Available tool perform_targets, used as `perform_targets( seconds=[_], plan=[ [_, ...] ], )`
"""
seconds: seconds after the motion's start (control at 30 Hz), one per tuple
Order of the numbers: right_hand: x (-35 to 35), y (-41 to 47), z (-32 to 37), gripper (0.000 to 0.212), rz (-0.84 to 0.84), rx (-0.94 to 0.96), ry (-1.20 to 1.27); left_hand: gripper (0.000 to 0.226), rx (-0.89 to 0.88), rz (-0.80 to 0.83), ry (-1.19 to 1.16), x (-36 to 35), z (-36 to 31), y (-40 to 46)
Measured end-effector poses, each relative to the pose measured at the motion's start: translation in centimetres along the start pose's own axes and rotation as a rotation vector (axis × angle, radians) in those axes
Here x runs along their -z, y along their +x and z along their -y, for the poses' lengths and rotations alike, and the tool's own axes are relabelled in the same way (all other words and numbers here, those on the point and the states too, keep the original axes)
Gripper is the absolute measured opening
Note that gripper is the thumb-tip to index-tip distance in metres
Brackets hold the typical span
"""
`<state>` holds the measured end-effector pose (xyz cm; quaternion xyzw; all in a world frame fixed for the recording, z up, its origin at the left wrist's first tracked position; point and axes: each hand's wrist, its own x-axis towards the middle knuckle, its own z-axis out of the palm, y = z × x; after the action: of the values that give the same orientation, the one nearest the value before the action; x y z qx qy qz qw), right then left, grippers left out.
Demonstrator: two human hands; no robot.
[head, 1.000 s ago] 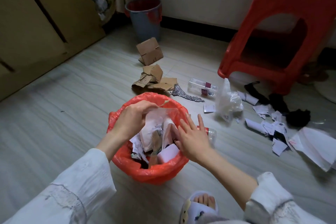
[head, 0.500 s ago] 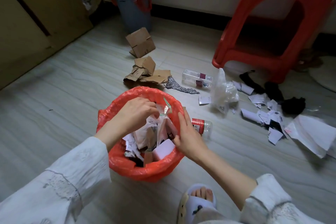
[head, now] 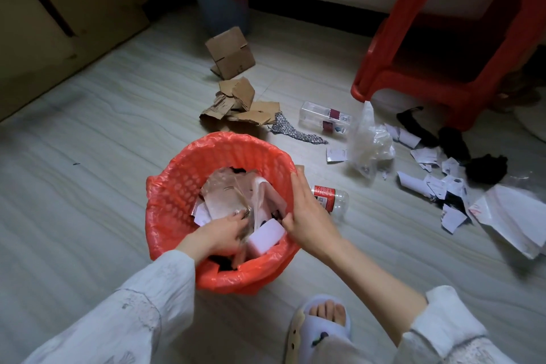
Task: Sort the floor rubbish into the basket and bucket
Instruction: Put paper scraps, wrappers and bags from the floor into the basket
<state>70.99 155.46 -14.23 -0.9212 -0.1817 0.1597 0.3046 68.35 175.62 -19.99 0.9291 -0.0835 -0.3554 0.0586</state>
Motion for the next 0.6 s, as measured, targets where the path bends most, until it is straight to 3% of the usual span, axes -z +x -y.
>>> perform_targets(
  seconds=[0.07, 0.2, 0.33, 0.47, 0.6],
  plan=[
    [-0.1, 0.1, -0.2, 0.082, -0.004, 0.005, -0.01, 0.07, 0.014, 0.062, -0.061, -0.1, -0.4, 1.2],
    [-0.4, 0.3, -0.6, 0.083, -0.002, 0.011, -0.032, 0.055, 0.064, 0.211, -0.018, -0.7, -0.2, 2.8],
    [-0.6, 0.6, -0.8, 0.082, 0.004, 0.012, -0.086, 0.063, 0.124, 0.154, -0.124, -0.9, 0.1, 3.5],
    [-0.4, 0.5, -0.6, 0.079, 0.023, -0.007, -0.113, 0.08, 0.076, 0.254, -0.234, -0.3, 1.0, 2.9],
    [0.1, 0.4, -0.4, 0.078, 0.054, -0.012, -0.133, 0.062, 0.147, 0.049, -0.548, 1.1, 0.5, 1.3]
  ],
)
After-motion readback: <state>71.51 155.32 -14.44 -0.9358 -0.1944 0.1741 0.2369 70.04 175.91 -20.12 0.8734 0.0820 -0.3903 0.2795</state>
